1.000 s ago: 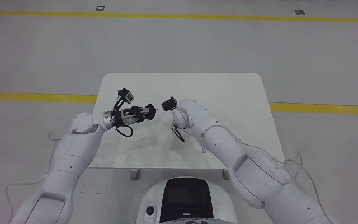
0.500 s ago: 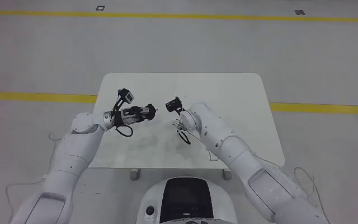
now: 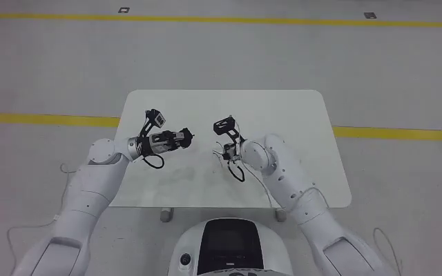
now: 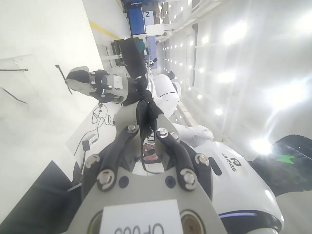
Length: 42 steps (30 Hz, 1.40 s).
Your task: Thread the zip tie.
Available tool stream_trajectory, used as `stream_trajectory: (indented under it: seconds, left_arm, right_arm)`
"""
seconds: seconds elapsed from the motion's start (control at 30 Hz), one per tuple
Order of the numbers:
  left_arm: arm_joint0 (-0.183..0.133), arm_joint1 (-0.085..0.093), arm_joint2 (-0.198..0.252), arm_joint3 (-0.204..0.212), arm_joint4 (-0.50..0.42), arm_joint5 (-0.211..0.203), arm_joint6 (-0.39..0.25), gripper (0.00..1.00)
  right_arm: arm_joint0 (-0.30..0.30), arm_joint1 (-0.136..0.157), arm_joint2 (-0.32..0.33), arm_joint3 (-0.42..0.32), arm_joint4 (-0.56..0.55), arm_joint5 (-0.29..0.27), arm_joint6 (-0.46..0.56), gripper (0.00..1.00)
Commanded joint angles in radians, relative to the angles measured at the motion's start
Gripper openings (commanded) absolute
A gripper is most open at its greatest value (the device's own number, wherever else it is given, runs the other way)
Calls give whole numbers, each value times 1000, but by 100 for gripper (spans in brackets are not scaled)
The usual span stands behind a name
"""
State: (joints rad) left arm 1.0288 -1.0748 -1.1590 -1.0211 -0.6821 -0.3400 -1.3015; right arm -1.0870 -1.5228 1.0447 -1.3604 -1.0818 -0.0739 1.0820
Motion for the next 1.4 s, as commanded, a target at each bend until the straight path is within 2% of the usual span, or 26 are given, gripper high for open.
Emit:
stream_trajectory:
  seconds: [0.0, 0.23, 0.33, 0.4, 0.47, 0.6, 0.7, 0.83, 1.17, 1.27, 1.3, 1.37]
  left_arm:
    - [0, 0, 0, 0, 0, 0, 0, 0]
    - [0, 0, 0, 0, 0, 0, 0, 0]
    - [0, 0, 0, 0, 0, 0, 0, 0]
    - [0, 0, 0, 0, 0, 0, 0, 0]
    - [0, 0, 0, 0, 0, 0, 0, 0]
    - [0, 0, 0, 0, 0, 0, 0, 0]
    - [0, 0, 0, 0, 0, 0, 0, 0]
    - [0, 0, 0, 0, 0, 0, 0, 0]
    - [0, 0, 0, 0, 0, 0, 0, 0]
    - [0, 0, 0, 0, 0, 0, 0, 0]
    - [0, 0, 0, 0, 0, 0, 0, 0]
    - [0, 0, 0, 0, 0, 0, 0, 0]
  right_arm:
    - [-8, 4, 13, -7, 23, -31, 1, 0]
    - [-8, 4, 13, -7, 23, -31, 1, 0]
    - [-31, 5, 38, -12, 81, -28, -100, 0]
    - [-55, 6, 76, -48, 152, -25, -197, 0]
    - [-83, 11, 102, -85, 191, -52, -263, 0]
    - [-169, 24, 141, -162, 268, -175, -395, 0]
    - [-207, 30, 159, -176, 343, -264, -454, 0]
    - [-223, 39, 137, -202, 443, -266, -531, 0]
    - [-220, 41, 132, -209, 439, -265, -536, 0]
    - [-241, 39, 128, -226, 451, -266, -645, 0]
    - [-256, 38, 129, -232, 447, -265, -722, 0]
    - [-278, 36, 114, -236, 433, -266, -794, 0]
